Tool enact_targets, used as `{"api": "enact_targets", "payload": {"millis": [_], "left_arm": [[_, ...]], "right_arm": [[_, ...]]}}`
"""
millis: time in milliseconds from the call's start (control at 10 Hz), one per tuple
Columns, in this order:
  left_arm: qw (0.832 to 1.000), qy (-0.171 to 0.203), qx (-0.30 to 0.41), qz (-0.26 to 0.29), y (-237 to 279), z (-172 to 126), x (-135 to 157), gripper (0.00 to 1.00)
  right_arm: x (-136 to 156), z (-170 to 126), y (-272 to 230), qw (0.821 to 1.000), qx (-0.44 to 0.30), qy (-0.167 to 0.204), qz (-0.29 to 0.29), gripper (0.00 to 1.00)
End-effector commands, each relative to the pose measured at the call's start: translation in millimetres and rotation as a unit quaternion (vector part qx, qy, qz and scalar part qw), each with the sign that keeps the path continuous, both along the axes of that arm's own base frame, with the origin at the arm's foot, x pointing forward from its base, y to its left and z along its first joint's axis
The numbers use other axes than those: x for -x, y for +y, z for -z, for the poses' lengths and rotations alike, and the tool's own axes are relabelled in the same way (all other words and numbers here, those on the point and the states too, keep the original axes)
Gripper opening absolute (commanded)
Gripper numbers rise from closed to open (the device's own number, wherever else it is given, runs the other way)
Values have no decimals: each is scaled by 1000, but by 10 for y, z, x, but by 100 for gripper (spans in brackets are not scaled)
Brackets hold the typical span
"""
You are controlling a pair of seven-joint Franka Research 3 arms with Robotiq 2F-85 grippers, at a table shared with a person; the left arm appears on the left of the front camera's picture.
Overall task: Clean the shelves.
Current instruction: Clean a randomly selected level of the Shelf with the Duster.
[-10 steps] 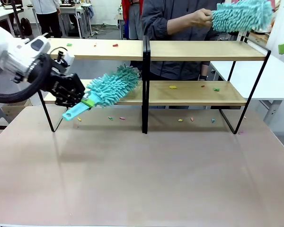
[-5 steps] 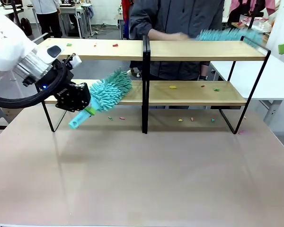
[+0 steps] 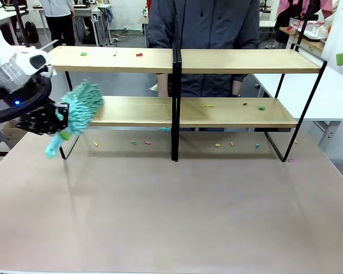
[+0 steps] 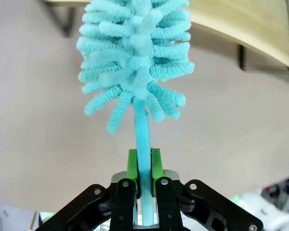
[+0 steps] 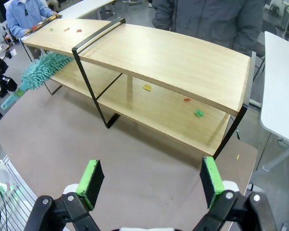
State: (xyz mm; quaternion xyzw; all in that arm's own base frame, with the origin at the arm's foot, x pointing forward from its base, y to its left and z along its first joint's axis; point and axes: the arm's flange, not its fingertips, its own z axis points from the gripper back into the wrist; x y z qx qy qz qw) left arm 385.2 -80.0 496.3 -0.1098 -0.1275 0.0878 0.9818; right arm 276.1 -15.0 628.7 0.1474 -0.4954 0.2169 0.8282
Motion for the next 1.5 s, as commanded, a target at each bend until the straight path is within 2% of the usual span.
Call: {"api": "enact_targets", "payload": {"millis": [0, 100, 200, 500, 800, 1000, 1200, 1300, 1400], "left_arm": [[990, 18, -81, -111, 17, -106, 192, 13], [989, -17, -83, -117, 17, -191, 244, 13], [992, -29, -80, -92, -36, -240, 275, 13], [997, -34, -61, -30, -169, -274, 257, 13], [998, 5, -10, 64, -124, -330, 314, 13], [989, 25, 41, 137, 15, -385, 370, 13], [964, 66, 105, 237, 220, -440, 469, 13], [937, 91, 140, 307, 361, -475, 587, 13], [901, 84, 199, 375, 568, -573, 760, 13]], "right_arm": [[-7, 5, -2, 1000, 0, -1, 0, 100], [-7, 5, -2, 1000, 0, -1, 0, 100], [-7, 5, -2, 1000, 0, -1, 0, 100], [-7, 5, -2, 1000, 0, -1, 0, 100], [-7, 5, -2, 1000, 0, -1, 0, 100], [-7, 5, -2, 1000, 0, -1, 0, 100], [-7, 5, -2, 1000, 0, -1, 0, 100], [-7, 5, -2, 1000, 0, -1, 0, 100], [-7, 5, -2, 1000, 0, -1, 0, 100]]}}
